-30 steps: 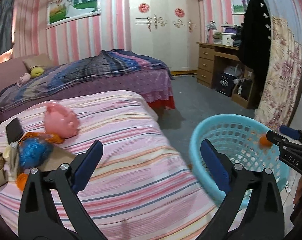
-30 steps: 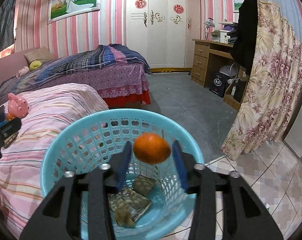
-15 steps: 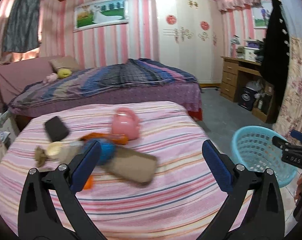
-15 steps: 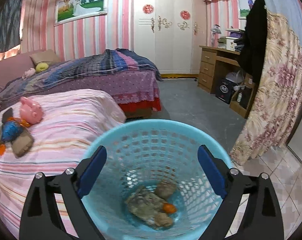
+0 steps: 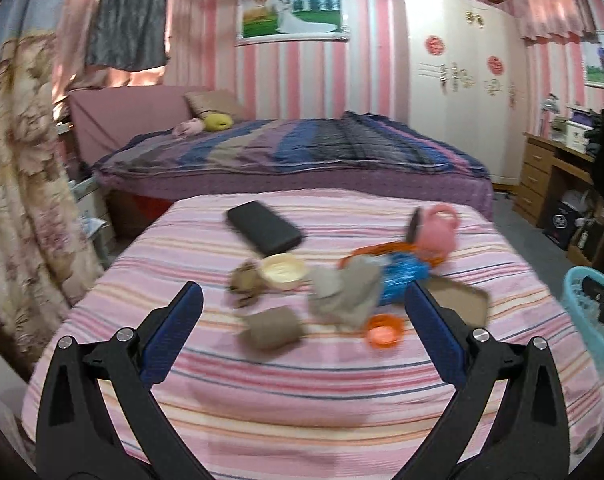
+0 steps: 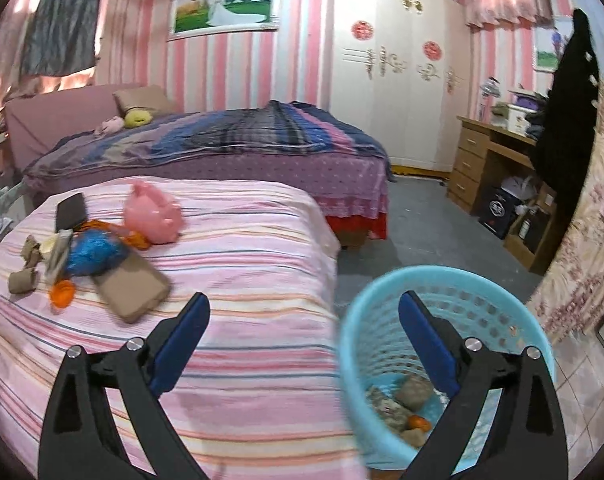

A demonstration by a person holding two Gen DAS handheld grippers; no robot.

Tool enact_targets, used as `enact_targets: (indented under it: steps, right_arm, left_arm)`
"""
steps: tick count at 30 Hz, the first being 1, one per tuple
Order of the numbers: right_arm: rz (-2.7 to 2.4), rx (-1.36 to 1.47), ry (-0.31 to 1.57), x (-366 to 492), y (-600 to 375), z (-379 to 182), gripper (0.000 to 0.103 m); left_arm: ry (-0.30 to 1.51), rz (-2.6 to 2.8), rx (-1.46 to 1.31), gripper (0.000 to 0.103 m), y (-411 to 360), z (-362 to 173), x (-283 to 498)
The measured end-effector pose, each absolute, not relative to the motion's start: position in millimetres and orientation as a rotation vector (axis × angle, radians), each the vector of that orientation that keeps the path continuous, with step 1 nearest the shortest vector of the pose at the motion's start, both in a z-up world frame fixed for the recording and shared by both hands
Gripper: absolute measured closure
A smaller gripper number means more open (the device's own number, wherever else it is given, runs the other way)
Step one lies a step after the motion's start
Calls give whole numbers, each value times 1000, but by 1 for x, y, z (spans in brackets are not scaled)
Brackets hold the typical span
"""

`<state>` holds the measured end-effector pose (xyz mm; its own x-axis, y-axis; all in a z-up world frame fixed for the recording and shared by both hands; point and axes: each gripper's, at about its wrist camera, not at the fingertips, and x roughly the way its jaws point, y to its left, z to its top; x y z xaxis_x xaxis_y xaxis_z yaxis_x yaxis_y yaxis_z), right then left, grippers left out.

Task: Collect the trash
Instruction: 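Return both tools over the bed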

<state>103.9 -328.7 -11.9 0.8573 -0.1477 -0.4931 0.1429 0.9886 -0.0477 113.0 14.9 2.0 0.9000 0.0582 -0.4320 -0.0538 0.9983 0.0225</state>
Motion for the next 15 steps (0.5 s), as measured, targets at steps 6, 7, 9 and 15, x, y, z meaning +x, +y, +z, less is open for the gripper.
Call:
enact_targets:
  steps: [6, 7, 9, 15]
  right_arm:
    - [-103, -74, 528, 110, -280, -10, 10]
    - [-94, -82, 527, 110, -273, -8, 10]
    - [-79, -105, 525, 113, -259, -7, 10]
    - [-60, -139, 532, 120, -229, 3, 10]
  left_arm:
    - [466, 127, 1, 6, 65, -10, 113]
    - [466, 132, 0, 6, 69, -11, 113]
    - [469, 147, 7, 6, 79, -13, 112]
    - [474, 167, 7, 6, 103, -18, 110]
